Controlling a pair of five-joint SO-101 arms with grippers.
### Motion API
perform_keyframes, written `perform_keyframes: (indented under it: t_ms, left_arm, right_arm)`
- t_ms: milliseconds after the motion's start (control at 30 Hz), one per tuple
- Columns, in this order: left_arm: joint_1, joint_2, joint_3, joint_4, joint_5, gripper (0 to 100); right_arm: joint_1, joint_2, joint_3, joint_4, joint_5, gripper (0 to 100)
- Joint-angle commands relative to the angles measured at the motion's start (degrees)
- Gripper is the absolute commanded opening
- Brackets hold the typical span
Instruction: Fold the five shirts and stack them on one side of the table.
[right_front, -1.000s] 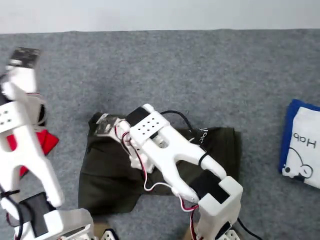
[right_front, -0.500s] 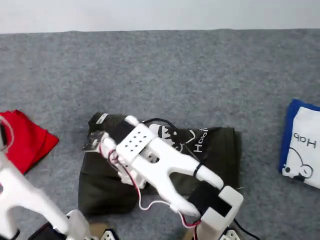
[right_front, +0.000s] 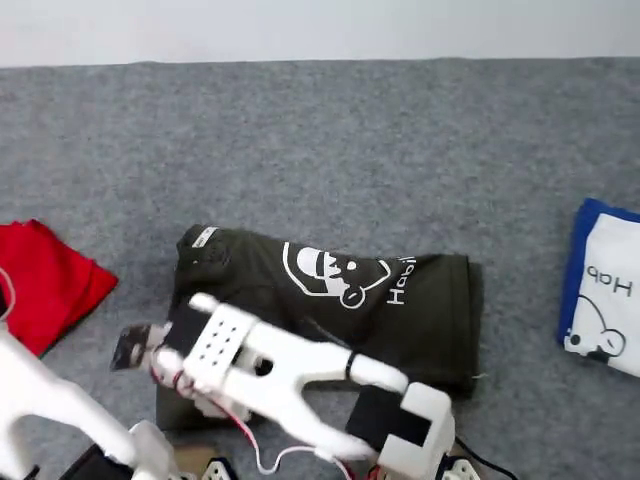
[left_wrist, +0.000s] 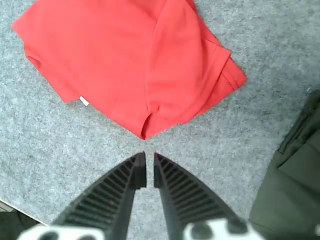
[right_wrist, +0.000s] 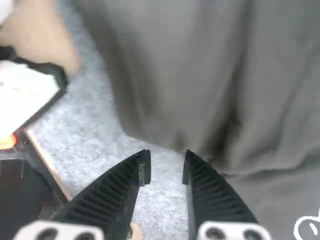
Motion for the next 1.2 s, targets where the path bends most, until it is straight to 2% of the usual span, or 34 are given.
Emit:
perform_keyframes:
  t_ms: [0,233,667,733,867,1167]
  left_arm:
    - [-0.5,-1.7,0.0,1.0,-0.4,3]
    - [-0.6,-1.8,0.0,1.1,-0.4,3]
    - [-0.5,-1.5,0.0,1.1,-0.4,3]
    - [-0.5,-1.5,0.3,1.0,-0.4,3]
    - [-0.4,-1.5,1.8,-0.1,-0.4,3]
    - [-0.3,-1.8,3.5,-1.5,-0.4,3]
  right_arm:
    - [-3.2,0.9,-2.5,-0.5,-0.5,13.3]
    - [-3.7,5.8,-3.1,-2.9,-0.4,19.9]
    - [-4.0,10.8,-6.7,-7.5,-0.2,19.6]
    - [-4.0,12.0,-6.8,-7.3,-0.1,16.0]
    - [-3.9,12.7,-10.7,-4.5,3.3,0.2]
    - [-1.9,12.6,-21.2,4.8,4.7,1.0]
